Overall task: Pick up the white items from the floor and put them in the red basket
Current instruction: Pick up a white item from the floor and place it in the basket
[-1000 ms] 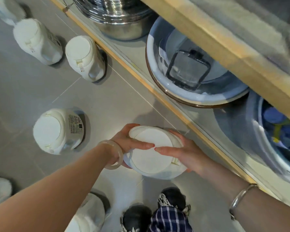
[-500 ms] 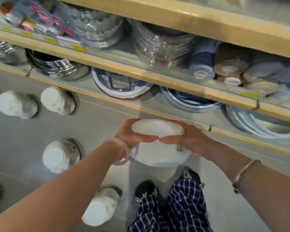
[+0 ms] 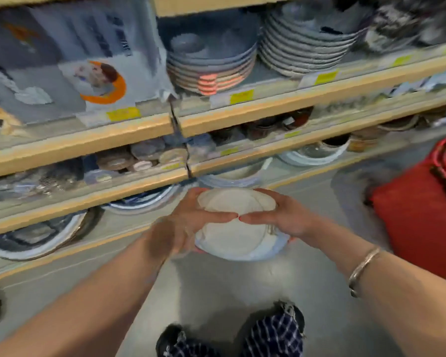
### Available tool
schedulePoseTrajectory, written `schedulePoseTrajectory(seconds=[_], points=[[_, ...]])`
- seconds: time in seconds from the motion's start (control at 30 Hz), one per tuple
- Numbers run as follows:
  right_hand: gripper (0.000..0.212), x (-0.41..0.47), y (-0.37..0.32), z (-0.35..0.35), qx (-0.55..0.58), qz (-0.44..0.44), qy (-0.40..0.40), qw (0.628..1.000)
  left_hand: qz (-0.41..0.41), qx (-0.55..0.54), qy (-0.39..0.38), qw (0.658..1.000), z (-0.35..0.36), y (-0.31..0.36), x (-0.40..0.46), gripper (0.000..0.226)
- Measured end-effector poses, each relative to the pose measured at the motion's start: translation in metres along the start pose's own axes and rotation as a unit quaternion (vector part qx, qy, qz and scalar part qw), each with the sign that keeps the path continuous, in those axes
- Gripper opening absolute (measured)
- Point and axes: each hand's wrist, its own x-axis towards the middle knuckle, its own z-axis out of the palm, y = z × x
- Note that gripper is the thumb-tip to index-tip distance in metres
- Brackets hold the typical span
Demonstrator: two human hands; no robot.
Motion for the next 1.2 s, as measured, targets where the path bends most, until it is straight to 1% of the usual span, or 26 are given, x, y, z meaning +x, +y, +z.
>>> schedulePoseTrajectory(seconds=[0.07, 0.13, 0.27, 0.4, 0.53, 0.6, 0.7, 0.8, 0.97, 1.0, 1.07, 1.1, 1.2], points=[[0.043, -0.024, 0.016, -0.056, 0.015, -0.01, 0.039, 0.999, -0.006, 0.046, -0.02, 0.999, 0.058, 0.016, 0.007, 0.069], [0.039, -0.046, 0.032, -0.102, 0.026, -0.005, 0.069, 0.997, -0.006, 0.08, -0.033, 0.996, 0.113, 0.029, 0.011, 0.071], [0.048, -0.091, 0.069, -0.193, 0.047, 0.016, 0.126, 0.991, -0.008, 0.135, -0.07, 0.988, 0.226, 0.049, 0.019, 0.069], [0.045, -0.135, 0.104, -0.278, 0.087, 0.029, 0.172, 0.981, -0.004, 0.189, -0.107, 0.976, 0.332, 0.064, 0.029, 0.07], [0.046, -0.162, 0.131, -0.345, 0.107, 0.037, 0.214, 0.97, -0.013, 0.22, -0.14, 0.965, 0.415, 0.076, 0.041, 0.068], [0.049, -0.172, 0.142, -0.376, 0.12, 0.047, 0.231, 0.964, -0.019, 0.242, -0.156, 0.958, 0.453, 0.085, 0.05, 0.062], [0.045, -0.18, 0.158, -0.427, 0.142, 0.061, 0.245, 0.957, -0.019, 0.282, -0.18, 0.942, 0.514, 0.105, 0.067, 0.053], [0.044, -0.179, 0.174, -0.48, 0.176, 0.076, 0.275, 0.942, -0.024, 0.317, -0.203, 0.926, 0.573, 0.128, 0.09, 0.054], [0.061, -0.168, 0.202, -0.554, 0.226, 0.097, 0.329, 0.912, -0.01, 0.369, -0.231, 0.9, 0.664, 0.159, 0.129, 0.06], [0.059, -0.167, 0.212, -0.566, 0.237, 0.1, 0.34, 0.905, -0.006, 0.382, -0.235, 0.894, 0.682, 0.162, 0.135, 0.061], [0.046, -0.167, 0.23, -0.589, 0.261, 0.099, 0.358, 0.891, -0.003, 0.411, -0.244, 0.878, 0.717, 0.162, 0.15, 0.062], [0.043, -0.166, 0.242, -0.601, 0.272, 0.099, 0.367, 0.884, 0.0, 0.424, -0.25, 0.871, 0.736, 0.16, 0.158, 0.061], [0.051, -0.158, 0.279, -0.638, 0.306, 0.098, 0.373, 0.87, 0.005, 0.448, -0.254, 0.857, 0.79, 0.152, 0.19, 0.06]])
